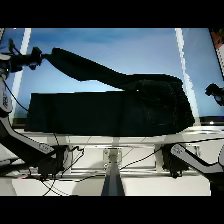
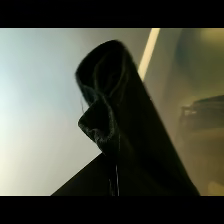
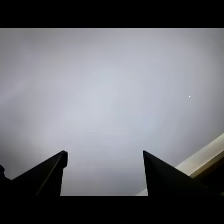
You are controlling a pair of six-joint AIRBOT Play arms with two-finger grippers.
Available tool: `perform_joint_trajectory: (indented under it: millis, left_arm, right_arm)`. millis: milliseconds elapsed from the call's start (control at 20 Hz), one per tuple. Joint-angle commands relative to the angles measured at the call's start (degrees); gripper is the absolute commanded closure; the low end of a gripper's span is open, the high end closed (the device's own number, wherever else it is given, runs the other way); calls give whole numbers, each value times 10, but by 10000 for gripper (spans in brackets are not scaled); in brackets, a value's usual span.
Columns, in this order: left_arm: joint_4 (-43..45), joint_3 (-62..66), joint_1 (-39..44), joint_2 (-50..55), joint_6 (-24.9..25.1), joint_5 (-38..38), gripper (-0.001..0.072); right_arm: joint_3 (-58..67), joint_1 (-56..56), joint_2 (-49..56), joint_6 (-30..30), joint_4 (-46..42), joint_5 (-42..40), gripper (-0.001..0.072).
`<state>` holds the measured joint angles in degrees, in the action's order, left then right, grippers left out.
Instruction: Fold the clothes and pants, and hang the long-sleeved shirts on hangers.
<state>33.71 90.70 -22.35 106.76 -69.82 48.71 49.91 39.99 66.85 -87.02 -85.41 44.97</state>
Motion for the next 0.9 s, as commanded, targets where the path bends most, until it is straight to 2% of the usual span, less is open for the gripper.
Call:
perform_joint_trajectory:
  millis: [0,100,250,300,350,400,500,650,750,850]
  left_arm:
    - [-20,12,2,-71,47,-3,684]
    - [42,27,2,-127,43,11,685]
    - [239,38,1,-204,-39,74,685]
    - [329,38,1,-222,-57,103,684]
    - [414,38,2,-233,-79,140,684]
    - [470,38,1,-236,-92,174,683]
    - [529,38,-5,-227,-97,217,683]
    - [526,38,-6,-210,-107,225,683]
    - [526,38,1,-207,-108,231,683]
    - [526,38,9,-217,-108,269,683]
  right_arm:
    - [49,0,48,71,37,93,205]
    - [97,5,95,104,43,161,206]
    - [187,21,175,154,64,303,207]
    - [209,25,198,177,81,352,245]
    - [221,26,217,198,106,390,341]
    - [220,26,228,211,130,397,365]
    - [214,20,243,228,167,370,354]
    - [215,9,246,226,191,265,352]
    - [215,3,246,226,213,243,352]
    - [215,-2,246,226,212,236,352]
